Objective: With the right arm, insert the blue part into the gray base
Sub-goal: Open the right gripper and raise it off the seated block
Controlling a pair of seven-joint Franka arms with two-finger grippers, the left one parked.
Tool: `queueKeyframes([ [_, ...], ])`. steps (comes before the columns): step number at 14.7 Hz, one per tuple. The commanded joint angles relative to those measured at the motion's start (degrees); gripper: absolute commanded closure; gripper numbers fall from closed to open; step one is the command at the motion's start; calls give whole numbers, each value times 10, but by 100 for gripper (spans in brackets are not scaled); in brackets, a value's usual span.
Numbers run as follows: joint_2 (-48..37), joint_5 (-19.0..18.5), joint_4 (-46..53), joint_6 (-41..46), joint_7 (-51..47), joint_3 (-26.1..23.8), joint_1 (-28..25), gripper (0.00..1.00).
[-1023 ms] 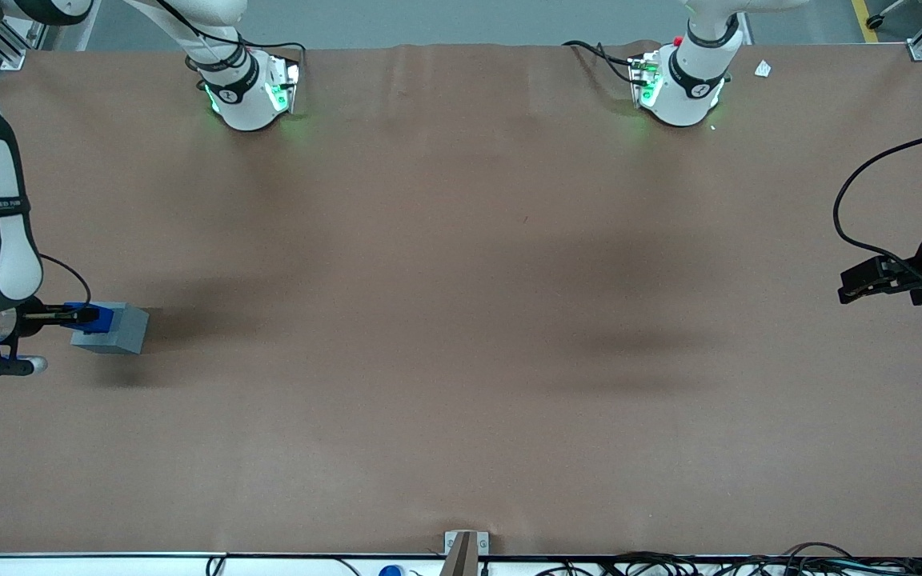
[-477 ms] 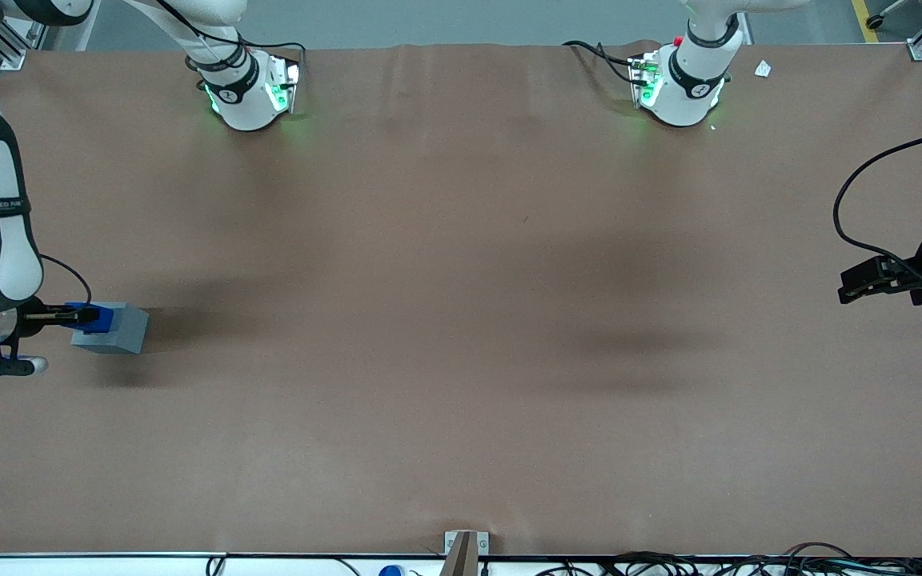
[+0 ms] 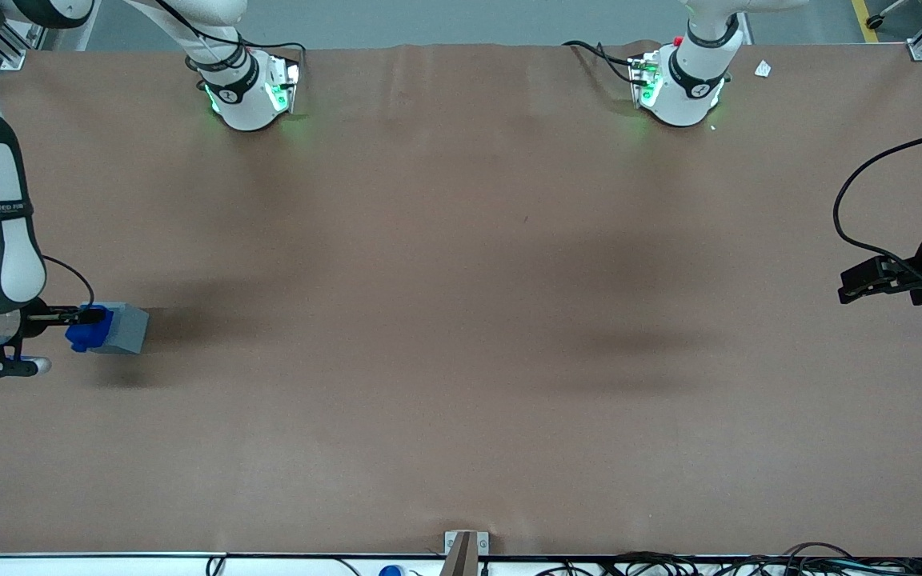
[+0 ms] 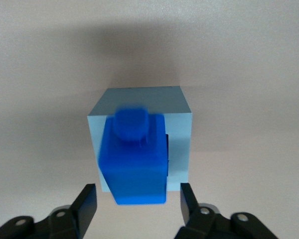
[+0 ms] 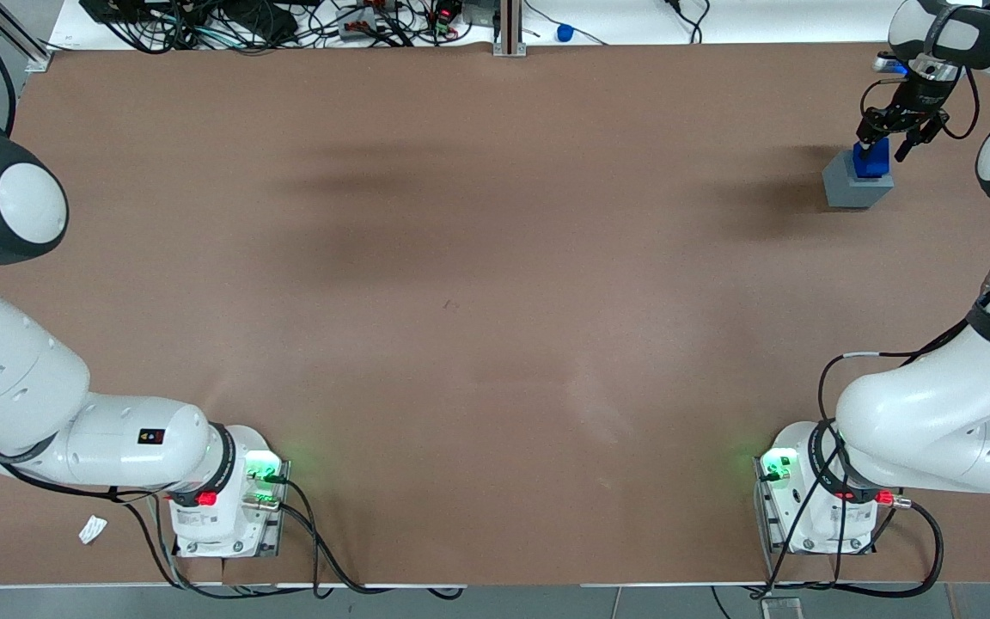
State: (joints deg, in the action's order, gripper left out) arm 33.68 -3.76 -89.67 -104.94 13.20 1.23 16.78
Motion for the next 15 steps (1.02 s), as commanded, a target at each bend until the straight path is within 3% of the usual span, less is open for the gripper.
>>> queueKeyframes([
  [1,1,3,0,-2,-5,-6,6,23],
  [10,-2,2,5,-1,-5,-6,4,23],
  [15,-6,3,11,-2,-5,-7,2,14],
])
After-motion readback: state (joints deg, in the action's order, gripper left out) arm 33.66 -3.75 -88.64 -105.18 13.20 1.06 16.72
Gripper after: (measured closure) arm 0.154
